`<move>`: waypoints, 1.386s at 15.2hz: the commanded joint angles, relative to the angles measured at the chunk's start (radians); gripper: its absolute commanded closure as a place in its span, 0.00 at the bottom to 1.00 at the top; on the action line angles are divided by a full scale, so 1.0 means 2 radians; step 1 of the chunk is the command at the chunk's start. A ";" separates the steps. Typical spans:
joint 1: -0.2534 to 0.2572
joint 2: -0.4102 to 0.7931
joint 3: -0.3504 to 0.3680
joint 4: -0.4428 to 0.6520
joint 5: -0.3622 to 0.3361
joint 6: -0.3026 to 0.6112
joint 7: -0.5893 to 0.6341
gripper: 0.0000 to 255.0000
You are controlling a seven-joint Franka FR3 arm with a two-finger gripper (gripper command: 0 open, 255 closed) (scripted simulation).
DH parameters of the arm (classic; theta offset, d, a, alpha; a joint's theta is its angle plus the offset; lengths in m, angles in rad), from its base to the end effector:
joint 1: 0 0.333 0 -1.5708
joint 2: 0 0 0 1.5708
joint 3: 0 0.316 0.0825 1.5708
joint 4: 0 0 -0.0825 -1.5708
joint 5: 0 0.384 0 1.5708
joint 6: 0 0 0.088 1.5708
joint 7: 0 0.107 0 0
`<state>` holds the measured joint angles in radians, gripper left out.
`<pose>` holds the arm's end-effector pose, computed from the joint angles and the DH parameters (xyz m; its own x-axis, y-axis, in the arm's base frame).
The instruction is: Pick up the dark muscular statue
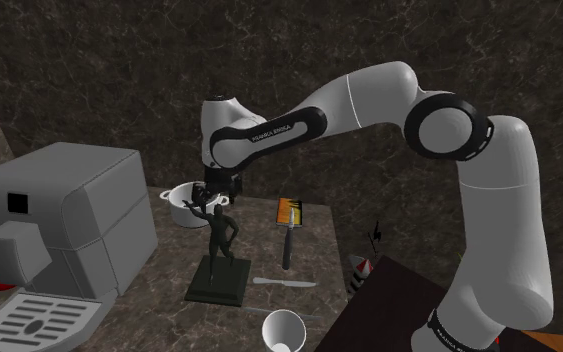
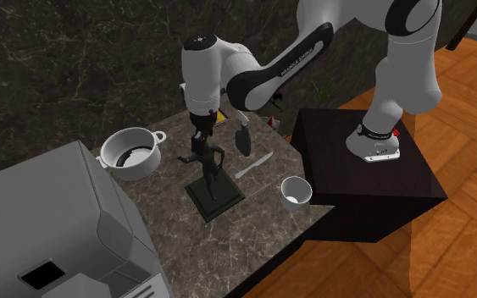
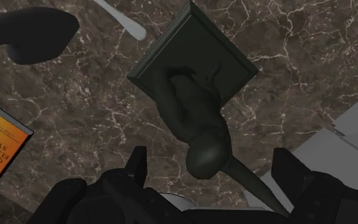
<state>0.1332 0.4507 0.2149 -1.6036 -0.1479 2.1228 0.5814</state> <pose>0.6524 0.2097 0.3811 0.9790 -0.1840 0.0875 -0.1837 -0.9829 -0.0112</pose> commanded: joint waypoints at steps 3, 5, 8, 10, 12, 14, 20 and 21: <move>0.000 0.010 -0.002 -0.009 -0.003 0.019 0.002 0.00; 0.001 0.011 -0.002 -0.008 -0.003 0.018 0.002 1.00; 0.001 0.011 -0.002 -0.008 -0.003 0.018 0.002 1.00; 0.001 0.011 -0.002 -0.008 -0.003 0.018 0.002 1.00; 0.001 0.011 -0.002 -0.008 -0.003 0.018 0.002 1.00; 0.000 0.010 -0.002 -0.009 -0.003 0.019 0.002 1.00; 0.000 -0.004 0.001 0.010 0.002 -0.014 -0.002 1.00; 0.000 -0.007 0.001 0.014 0.002 -0.020 -0.003 1.00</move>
<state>0.1319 0.4389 0.2166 -1.5890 -0.1439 2.0956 0.5776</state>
